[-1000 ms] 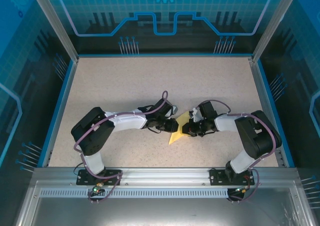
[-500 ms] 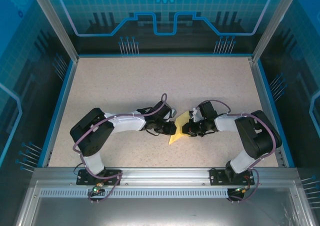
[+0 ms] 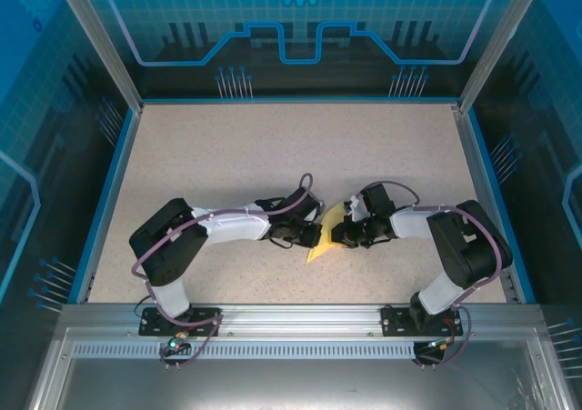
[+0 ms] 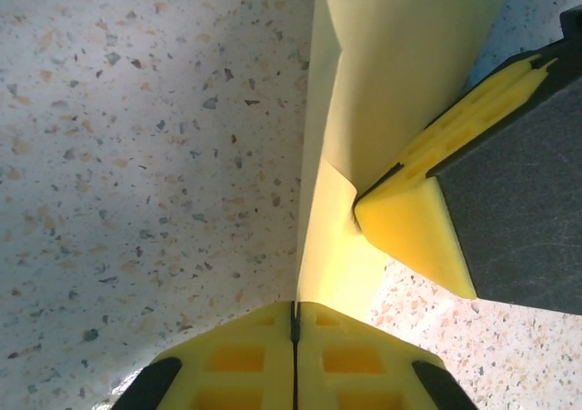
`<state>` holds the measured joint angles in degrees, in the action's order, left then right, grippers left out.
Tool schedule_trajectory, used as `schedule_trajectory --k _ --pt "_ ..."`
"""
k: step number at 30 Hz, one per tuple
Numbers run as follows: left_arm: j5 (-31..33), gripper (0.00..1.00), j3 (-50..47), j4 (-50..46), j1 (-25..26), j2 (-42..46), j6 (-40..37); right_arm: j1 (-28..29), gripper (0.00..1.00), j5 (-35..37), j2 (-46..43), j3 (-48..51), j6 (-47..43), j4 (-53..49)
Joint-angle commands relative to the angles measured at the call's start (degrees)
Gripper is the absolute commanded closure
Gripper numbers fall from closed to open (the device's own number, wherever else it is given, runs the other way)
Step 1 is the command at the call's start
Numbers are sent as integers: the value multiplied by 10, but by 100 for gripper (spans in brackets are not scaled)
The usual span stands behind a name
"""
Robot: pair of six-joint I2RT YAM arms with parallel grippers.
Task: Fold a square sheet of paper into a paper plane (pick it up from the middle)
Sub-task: Fold the wing for the fifth time at the center of the table.
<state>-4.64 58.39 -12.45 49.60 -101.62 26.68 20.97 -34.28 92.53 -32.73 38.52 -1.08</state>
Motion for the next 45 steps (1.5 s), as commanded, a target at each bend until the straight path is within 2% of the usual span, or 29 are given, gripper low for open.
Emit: schedule_trajectory --k 1,8,14,27,32,45 --pt "57 92 24 -43 11 -10 -20 1 92 71 20 17 -8 -52" --pt "151 91 53 -94 42 -27 -21 1 92 67 16 18 -7 -50" --pt "166 91 62 -99 42 -35 2 1 92 62 0 23 -2 -44" --pt "196 88 101 -139 79 -60 -29 -6 93 19 -1 43 29 21" --pt "195 88 98 -130 80 -60 -25 -8 92 7 -15 48 39 33" --pt "137 87 88 -82 88 -45 -27 -15 93 6 1 62 42 53"
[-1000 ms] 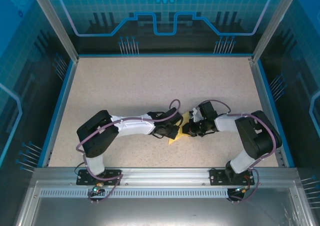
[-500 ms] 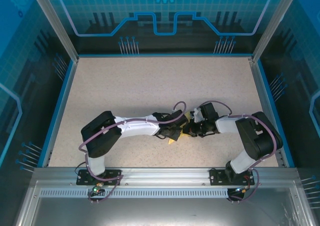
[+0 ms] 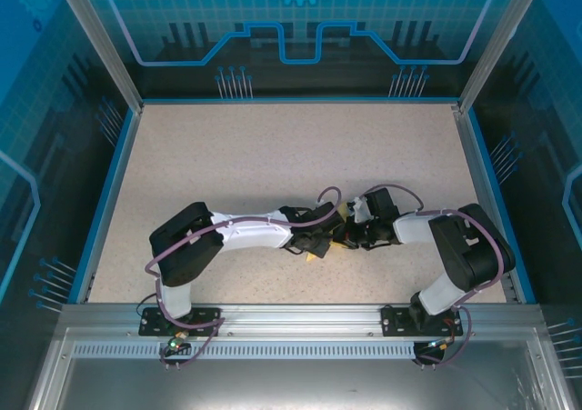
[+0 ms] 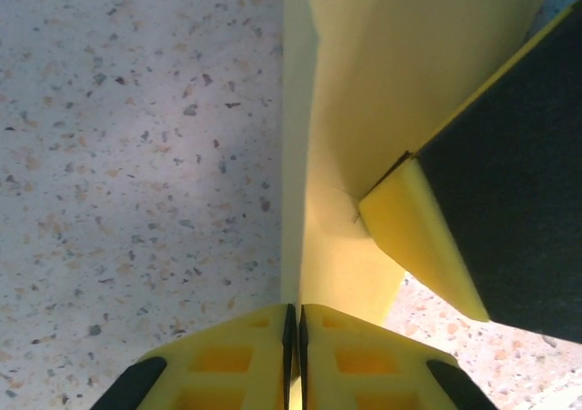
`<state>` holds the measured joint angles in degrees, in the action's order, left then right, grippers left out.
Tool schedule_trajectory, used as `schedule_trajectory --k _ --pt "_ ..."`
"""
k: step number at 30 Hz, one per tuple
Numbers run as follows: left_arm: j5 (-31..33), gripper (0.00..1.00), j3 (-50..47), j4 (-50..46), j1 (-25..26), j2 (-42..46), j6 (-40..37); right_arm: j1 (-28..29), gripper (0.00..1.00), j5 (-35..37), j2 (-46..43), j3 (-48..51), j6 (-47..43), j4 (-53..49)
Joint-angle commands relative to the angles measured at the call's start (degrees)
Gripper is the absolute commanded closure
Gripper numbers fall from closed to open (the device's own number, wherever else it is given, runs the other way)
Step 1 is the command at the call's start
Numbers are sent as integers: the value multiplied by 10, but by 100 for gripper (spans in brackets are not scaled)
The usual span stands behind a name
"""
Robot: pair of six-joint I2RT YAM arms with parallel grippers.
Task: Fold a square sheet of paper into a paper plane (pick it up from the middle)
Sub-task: Fold the wing for the fifth time at the center of the table.
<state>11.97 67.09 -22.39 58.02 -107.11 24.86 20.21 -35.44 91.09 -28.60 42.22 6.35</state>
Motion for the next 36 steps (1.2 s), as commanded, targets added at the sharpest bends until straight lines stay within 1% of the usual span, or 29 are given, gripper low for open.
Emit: schedule_trajectory --k 1,7,18,25,34,36 --pt "-34 87 1 21 4 9 -7 -9 94 18 16 22 5 -20" --pt "-60 87 -4 34 4 8 2 -14 94 13 16 27 4 -13" --pt "-75 86 -13 47 4 -8 8 -18 94 8 11 32 3 -10" --pt "-52 86 -18 38 3 -20 -4 -20 94 6 3 31 2 -13" --pt "-4 86 -14 12 -2 -4 -25 -20 94 6 5 32 -1 -15" --pt "-2 86 -14 10 -3 0 -30 -20 94 7 5 32 -2 -15"
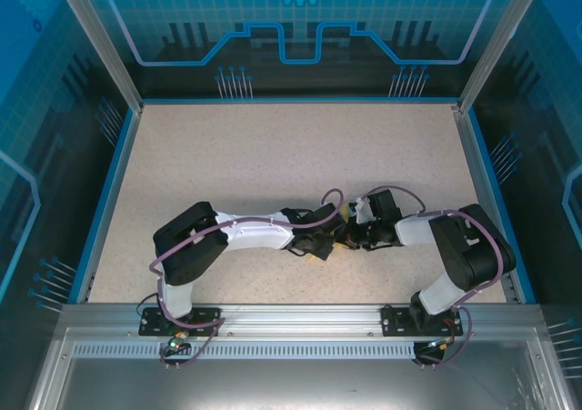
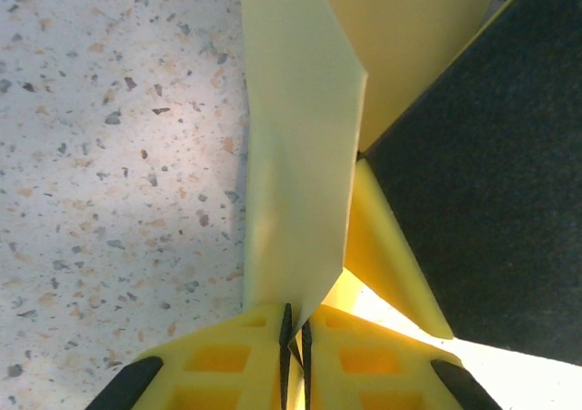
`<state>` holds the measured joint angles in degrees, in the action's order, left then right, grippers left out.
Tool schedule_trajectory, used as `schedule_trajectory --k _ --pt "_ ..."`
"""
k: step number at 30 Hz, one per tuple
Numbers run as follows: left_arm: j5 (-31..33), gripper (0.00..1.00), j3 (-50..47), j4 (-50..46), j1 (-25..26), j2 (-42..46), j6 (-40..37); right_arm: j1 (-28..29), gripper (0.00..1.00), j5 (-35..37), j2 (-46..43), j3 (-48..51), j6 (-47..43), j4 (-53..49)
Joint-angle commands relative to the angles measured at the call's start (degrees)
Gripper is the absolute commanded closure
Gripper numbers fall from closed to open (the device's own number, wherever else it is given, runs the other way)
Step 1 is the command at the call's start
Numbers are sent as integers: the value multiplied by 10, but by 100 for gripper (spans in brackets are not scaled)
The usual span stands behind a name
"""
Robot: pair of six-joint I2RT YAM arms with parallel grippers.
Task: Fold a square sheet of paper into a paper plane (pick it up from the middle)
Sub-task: Fold the wing for the fifth time at the center of the table.
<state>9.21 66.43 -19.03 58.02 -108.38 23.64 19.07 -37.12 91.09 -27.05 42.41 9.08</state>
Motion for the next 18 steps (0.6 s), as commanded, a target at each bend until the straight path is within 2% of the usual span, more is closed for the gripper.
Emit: schedule_trajectory --k 1,6,18 --pt "23 86 -7 -22 -3 13 -20 -8 94 24 5 17 -4 -42" --pt "-3 86 -10 -13 -3 6 -25 -9 94 22 3 15 -5 -44" --pt "-18 87 -17 -2 -3 -9 -37 -14 92 8 -12 11 -1 -44"
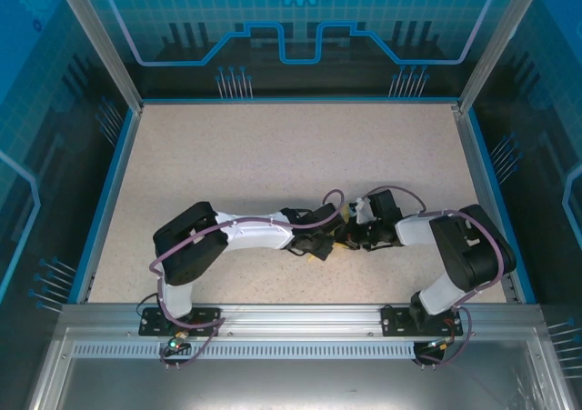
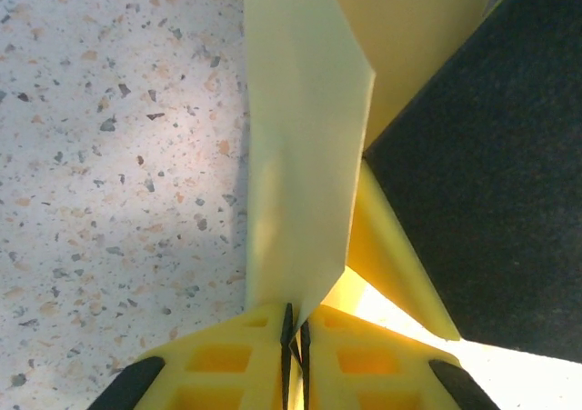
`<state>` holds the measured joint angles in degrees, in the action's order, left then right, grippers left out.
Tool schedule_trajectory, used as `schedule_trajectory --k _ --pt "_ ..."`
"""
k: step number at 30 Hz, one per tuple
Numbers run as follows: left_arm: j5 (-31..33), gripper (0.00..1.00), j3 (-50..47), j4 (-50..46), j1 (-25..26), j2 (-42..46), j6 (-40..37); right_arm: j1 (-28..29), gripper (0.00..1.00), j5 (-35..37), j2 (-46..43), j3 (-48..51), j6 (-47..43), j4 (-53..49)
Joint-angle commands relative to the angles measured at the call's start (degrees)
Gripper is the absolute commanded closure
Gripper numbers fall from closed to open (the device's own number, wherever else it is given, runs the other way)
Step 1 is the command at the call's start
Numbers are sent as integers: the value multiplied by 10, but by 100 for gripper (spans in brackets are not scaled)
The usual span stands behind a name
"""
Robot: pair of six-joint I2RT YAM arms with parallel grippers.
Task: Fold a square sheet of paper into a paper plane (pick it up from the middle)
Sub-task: Fold the wing for the fifth time at the center of the table.
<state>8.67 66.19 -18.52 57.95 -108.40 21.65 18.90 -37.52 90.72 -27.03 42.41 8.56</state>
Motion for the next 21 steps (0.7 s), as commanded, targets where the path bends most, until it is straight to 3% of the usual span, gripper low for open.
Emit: schedule_trajectory --k 1,16,21 --pt "-13 87 -17 -4 -2 -9 -17 -14 92 11 -11 10 -2 -41" --pt "-27 87 -27 13 -6 -16 -25 -48 85 3 -104 11 -11 -105" --pt "-34 86 -30 21 -7 -18 -27 -62 72 -1 -147 -5 -22 -143"
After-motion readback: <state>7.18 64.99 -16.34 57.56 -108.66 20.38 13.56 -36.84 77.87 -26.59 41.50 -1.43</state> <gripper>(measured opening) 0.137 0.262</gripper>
